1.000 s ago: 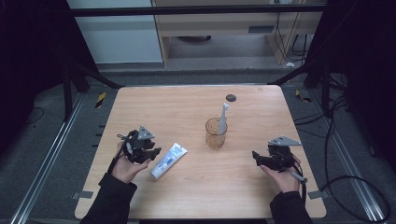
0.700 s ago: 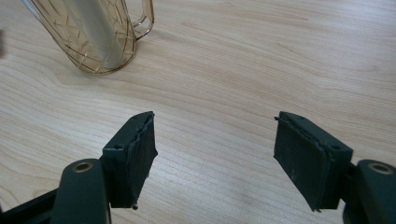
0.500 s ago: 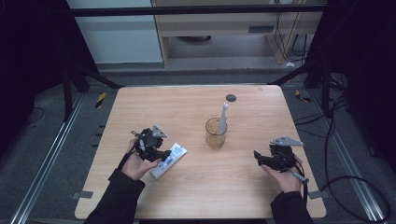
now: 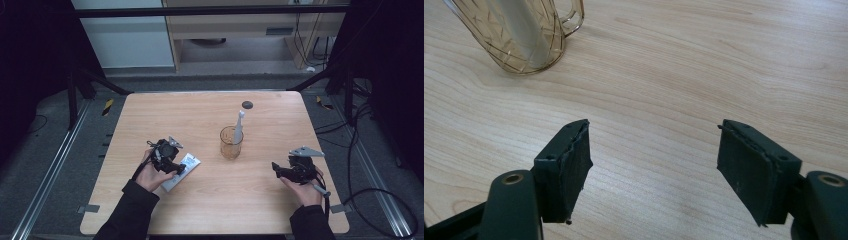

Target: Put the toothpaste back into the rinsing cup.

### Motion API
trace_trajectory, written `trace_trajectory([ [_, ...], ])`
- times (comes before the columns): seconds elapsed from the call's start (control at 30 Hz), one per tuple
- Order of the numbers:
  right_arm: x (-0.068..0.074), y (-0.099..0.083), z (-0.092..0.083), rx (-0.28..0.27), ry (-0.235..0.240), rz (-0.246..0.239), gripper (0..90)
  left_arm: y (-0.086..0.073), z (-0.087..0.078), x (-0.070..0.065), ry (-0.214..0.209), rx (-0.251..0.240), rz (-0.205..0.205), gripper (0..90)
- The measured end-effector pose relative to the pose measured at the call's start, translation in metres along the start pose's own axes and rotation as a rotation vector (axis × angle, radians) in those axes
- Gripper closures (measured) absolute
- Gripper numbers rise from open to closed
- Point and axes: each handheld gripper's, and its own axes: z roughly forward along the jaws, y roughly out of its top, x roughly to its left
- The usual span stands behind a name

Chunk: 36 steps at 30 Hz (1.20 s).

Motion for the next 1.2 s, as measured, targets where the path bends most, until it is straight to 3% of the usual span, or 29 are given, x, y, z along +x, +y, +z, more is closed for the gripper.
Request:
trace_trajectory([
  [0.6,0.0,0.0,0.001,0.003,0.003,-0.001,29.5,0.007,0.026,-0.005,-0.021,0.089,0.005,44.0],
  [1.1,0.001,0.0,0.002,0.007,0.003,-0.002,29.5,0.003,0.034,0.0,-0.044,0.112,-0.027,40.7],
  [1.2,0.001,0.0,0.001,0.006,0.003,0.002,29.5,0.001,0.036,0.0,-0.05,0.113,-0.049,41.0],
])
